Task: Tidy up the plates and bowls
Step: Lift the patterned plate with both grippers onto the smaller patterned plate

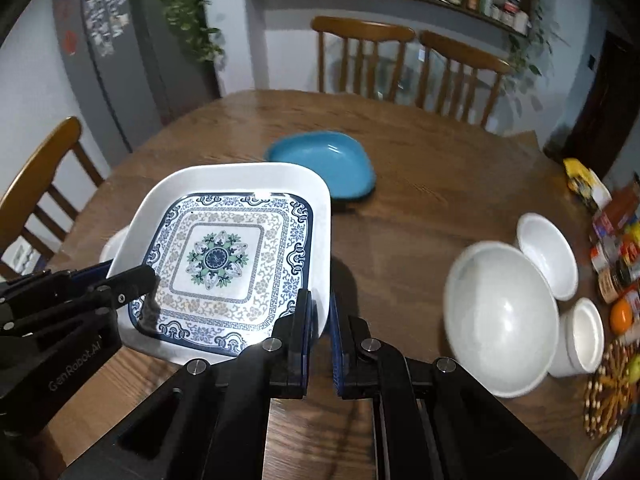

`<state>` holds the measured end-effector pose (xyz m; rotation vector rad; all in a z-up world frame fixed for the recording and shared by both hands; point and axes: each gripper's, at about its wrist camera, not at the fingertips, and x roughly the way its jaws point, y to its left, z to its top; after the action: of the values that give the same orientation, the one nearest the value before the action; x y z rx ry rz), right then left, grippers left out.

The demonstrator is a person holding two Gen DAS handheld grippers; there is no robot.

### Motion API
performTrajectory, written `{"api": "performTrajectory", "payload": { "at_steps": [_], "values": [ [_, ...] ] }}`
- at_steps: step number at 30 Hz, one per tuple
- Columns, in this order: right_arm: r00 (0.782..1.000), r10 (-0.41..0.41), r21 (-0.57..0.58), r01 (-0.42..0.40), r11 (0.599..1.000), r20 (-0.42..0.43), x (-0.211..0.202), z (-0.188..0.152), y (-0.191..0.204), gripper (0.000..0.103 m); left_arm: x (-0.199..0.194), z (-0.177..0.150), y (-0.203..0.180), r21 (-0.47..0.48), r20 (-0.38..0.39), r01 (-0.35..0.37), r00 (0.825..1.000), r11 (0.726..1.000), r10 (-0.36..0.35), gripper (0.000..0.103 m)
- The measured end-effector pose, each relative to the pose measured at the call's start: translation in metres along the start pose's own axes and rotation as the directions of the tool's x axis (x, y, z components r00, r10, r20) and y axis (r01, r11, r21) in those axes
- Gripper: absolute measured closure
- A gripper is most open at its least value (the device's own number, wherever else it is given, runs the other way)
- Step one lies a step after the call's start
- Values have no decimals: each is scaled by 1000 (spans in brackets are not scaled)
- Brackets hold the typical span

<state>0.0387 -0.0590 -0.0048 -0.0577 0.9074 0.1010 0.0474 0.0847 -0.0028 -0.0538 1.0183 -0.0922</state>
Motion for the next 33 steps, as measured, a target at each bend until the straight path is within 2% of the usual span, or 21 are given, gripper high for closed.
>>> {"api": "performTrajectory", "payload": {
  "at_steps": [7, 16, 25, 29, 33],
  "values": [
    [998, 65, -92, -65, 994, -6, 16, 17, 50, 93, -6, -2, 49, -100, 3, -53, 999, 994, 54, 83],
    [994, 91, -181, -100, 978, -58, 43, 16, 86, 93, 12, -8, 76, -177, -46, -93, 995, 980, 86, 82],
    [990, 65, -224, -93, 970, -129, 73, 12, 85, 93, 34, -18, 65, -193, -102, -107, 991, 975, 88, 82],
    [990, 44, -240, -75, 968, -132, 76, 13, 85, 93, 39, -19, 66, -195, -119, -106, 989, 975, 84, 81],
    [991, 42, -250, -73, 965, -126, 77, 14, 88, 92, 39, -21, 66, -191, -112, -136, 987, 972, 116, 78]
  ]
}}
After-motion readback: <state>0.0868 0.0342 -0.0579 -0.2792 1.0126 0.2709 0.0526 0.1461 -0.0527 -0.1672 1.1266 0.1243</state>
